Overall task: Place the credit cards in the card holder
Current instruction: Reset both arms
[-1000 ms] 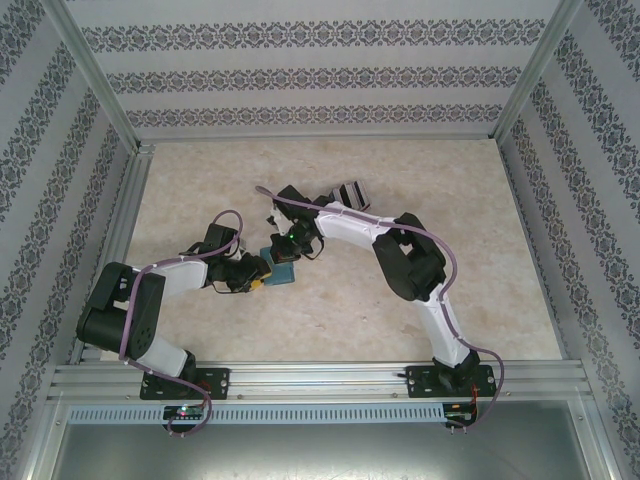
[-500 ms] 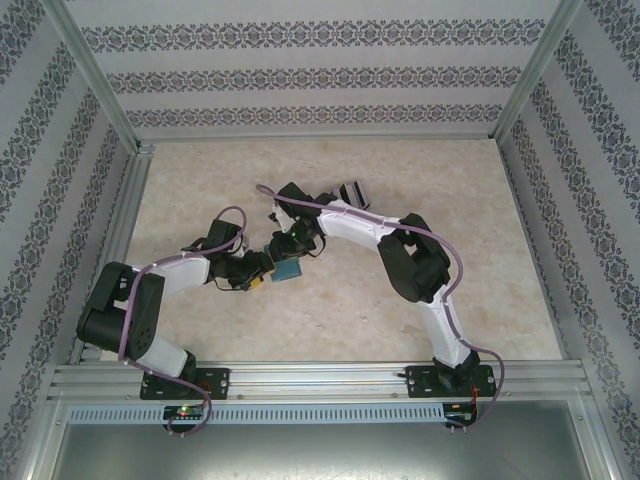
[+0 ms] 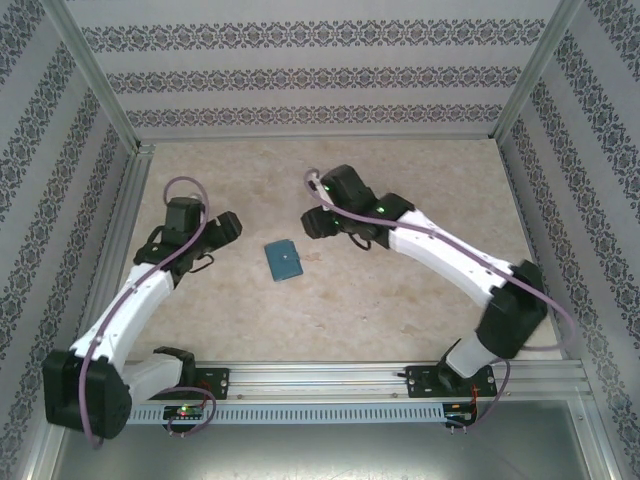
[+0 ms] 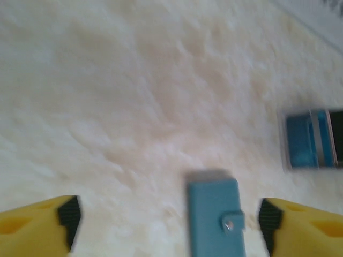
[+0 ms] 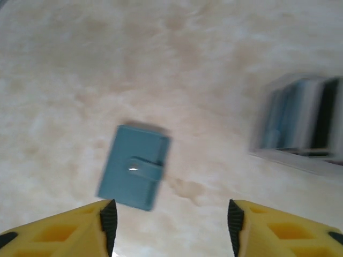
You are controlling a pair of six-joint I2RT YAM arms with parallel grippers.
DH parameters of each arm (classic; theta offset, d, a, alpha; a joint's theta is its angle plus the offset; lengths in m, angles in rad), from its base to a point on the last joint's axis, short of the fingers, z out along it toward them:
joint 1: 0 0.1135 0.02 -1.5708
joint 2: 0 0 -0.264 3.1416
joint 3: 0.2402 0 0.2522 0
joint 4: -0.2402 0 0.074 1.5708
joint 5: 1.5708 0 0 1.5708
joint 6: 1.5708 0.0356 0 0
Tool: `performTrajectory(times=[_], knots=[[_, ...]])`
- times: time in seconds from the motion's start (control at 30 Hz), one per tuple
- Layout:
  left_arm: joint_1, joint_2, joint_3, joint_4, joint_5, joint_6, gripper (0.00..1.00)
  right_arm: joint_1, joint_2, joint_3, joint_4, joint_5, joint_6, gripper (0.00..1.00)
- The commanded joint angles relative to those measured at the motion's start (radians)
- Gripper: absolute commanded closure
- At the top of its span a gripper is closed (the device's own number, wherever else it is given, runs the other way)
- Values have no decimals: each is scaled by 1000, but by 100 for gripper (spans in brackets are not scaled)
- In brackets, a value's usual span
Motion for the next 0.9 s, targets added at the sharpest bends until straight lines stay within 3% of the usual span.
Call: performTrajectory(times=[0.0,0.2,0.27,0.33,0.37,0.47,0.6,0.7,0.87], knots=[[24,-90,-48,-21,-241,49,0,-45,-104,-143,72,240,-57,36],[60,-155,-135,98,-459,75,0,-243,-287,-407,206,279,-24,29],[64,-150,-178,182,-506,126,0,-312,-336,-504,300,227,-64,13],[73,-131,-244,306,-522,206,0,-344,-392,-655,501,299,-85,11],[76,-119,-275,371,-517,242,0,-356,-411,-722,599,328,-94,4],[87,-70,-361,550,-485,317,0,-409,-436,-881,878,404,-108,2],[111,14,-411,698,-438,346,0,-509,-441,-882,865,373,-105,2],[127,63,-430,783,-402,402,1,-550,-433,-934,974,374,-198,2],[192,147,-489,987,-286,432,1,-656,-350,-994,1165,270,-203,2]])
